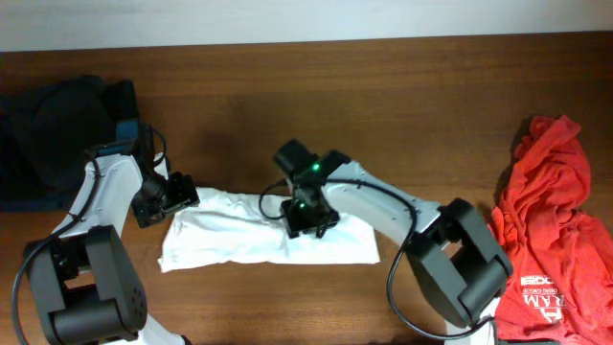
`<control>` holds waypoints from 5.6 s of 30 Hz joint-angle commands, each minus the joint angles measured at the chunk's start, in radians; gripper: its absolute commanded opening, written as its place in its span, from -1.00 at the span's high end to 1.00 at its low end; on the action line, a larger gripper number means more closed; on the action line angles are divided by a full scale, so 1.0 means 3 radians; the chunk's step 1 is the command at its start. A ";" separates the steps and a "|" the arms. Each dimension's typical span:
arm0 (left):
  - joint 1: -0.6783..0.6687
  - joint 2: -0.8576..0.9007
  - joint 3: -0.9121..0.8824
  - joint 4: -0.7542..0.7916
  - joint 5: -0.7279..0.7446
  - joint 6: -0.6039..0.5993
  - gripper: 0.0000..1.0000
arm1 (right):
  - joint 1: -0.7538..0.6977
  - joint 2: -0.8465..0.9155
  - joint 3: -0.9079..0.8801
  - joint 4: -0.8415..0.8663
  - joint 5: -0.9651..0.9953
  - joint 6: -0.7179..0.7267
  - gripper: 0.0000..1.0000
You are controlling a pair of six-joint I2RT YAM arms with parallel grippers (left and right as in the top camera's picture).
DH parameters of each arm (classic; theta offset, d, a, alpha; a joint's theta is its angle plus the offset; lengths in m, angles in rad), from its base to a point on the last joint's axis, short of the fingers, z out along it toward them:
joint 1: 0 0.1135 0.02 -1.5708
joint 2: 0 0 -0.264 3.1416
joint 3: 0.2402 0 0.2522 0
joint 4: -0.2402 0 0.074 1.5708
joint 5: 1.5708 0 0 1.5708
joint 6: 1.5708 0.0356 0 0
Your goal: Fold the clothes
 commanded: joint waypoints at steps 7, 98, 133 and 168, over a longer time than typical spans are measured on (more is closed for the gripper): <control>-0.0001 -0.0064 0.0053 -0.0005 0.0037 0.0319 -0.68 | -0.0533 -0.0399 0.0439 -0.0748 0.0599 -0.0093 -0.17; -0.0730 0.0797 0.3508 -0.2186 0.0774 0.0543 -0.26 | -0.1680 -0.0512 0.0633 -0.1680 -0.0699 -0.1522 0.00; -0.1277 0.0797 0.0660 -0.0608 0.0938 0.0961 -0.26 | -0.1358 -0.0389 0.0136 -0.0174 0.0459 -0.0725 0.92; -0.1334 0.0796 0.0643 -0.0497 0.0785 0.0890 -0.25 | -0.1823 -0.0720 -0.0922 -0.0591 0.1723 -0.0891 0.52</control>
